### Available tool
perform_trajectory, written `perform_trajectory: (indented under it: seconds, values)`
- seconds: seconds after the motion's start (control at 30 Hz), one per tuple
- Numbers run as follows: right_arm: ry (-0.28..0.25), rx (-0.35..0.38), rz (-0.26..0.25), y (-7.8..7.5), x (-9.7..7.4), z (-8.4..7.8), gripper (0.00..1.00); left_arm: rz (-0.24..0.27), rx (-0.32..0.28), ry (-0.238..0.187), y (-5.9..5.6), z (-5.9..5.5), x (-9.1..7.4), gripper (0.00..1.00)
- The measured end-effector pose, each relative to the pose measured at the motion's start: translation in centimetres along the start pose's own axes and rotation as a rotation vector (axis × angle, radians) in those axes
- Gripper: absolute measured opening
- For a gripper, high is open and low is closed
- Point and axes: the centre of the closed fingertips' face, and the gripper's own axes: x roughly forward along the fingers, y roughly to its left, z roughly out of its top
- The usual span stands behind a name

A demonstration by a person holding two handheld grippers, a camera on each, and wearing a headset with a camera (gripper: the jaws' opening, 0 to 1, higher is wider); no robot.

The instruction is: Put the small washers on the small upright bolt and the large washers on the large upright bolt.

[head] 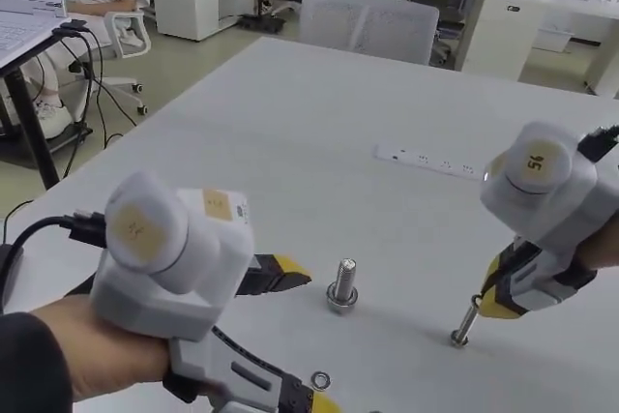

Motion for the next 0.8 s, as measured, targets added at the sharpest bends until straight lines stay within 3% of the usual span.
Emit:
perform_trajectory:
  seconds: [0.8]
  values:
    - [0.03, -0.01, 0.026, -0.2, 1.4, -0.4, 0.14, 0.005, -0.01, -0.002, 0.3, 0.0, 0.1, 0.86]
